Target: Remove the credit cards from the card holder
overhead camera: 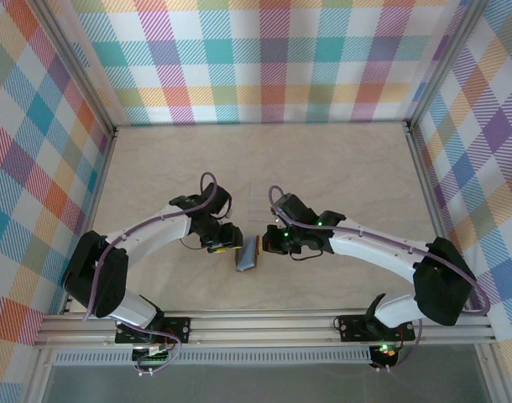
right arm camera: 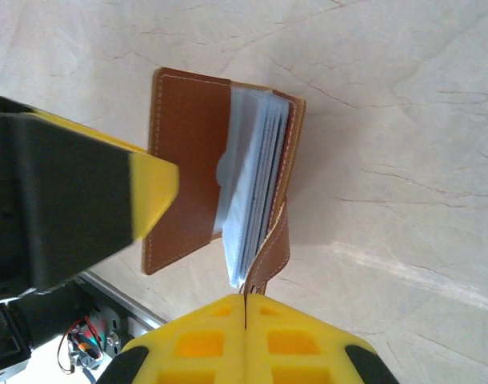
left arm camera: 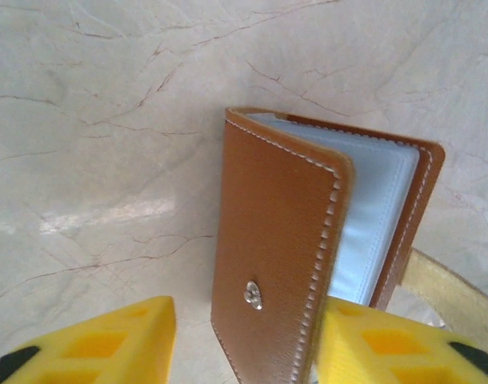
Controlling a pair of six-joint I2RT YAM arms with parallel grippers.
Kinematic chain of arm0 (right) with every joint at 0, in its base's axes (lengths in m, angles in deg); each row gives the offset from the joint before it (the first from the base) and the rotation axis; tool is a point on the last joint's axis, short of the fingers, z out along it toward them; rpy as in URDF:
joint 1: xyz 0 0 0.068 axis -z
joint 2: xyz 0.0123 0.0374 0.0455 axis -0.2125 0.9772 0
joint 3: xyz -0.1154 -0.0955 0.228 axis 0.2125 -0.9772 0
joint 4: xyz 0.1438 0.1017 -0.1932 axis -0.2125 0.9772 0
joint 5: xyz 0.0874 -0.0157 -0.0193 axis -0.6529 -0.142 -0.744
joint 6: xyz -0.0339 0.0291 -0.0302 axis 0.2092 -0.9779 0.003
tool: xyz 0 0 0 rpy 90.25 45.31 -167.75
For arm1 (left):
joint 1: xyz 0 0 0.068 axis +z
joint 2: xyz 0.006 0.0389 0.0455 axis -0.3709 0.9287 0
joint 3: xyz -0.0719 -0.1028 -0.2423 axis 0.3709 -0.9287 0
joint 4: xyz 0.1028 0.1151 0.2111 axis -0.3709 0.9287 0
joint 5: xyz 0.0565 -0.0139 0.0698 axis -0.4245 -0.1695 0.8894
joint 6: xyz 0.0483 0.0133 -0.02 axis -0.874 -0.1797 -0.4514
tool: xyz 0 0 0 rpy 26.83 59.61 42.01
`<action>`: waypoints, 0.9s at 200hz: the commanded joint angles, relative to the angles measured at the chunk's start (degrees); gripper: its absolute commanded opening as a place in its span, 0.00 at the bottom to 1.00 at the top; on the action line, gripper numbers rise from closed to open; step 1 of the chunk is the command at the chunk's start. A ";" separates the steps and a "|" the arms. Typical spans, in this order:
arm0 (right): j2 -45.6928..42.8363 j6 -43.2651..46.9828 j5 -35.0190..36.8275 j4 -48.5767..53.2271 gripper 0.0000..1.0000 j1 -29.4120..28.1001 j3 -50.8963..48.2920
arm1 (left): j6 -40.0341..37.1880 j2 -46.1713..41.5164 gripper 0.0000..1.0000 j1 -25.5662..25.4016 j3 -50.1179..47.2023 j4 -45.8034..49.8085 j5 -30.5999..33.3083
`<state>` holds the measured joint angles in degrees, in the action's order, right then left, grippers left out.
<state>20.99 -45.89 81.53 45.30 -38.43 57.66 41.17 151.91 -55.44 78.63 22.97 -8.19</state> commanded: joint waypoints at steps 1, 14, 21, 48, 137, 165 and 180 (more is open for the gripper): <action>-1.28 0.98 1.95 3.13 0.04 0.07 1.34 | -0.79 -1.71 0.37 -0.34 0.58 3.09 3.51; -1.28 1.10 2.05 3.17 0.04 0.07 1.63 | -1.11 -1.48 0.30 -0.10 0.17 3.29 4.05; -1.19 1.18 2.18 3.47 0.03 0.07 1.86 | -1.14 -1.44 0.26 0.00 -0.08 3.38 4.34; -1.58 1.60 2.67 4.87 0.02 0.07 3.21 | -1.13 -1.17 0.14 0.01 -1.13 2.35 4.59; -0.66 2.32 0.03 6.54 0.00 0.07 10.56 | 2.06 2.92 0.21 0.07 -8.91 -10.40 0.24; 0.57 1.83 -0.12 6.77 0.00 0.09 10.80 | -0.19 -1.69 0.32 1.51 -7.04 -1.25 7.86; 0.77 1.84 -0.22 6.69 0.00 0.07 10.88 | -0.80 -5.46 0.35 3.26 -7.46 0.67 8.47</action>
<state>20.80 -44.60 82.17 51.13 -38.43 66.94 41.87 152.40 -54.43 70.61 17.39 -3.97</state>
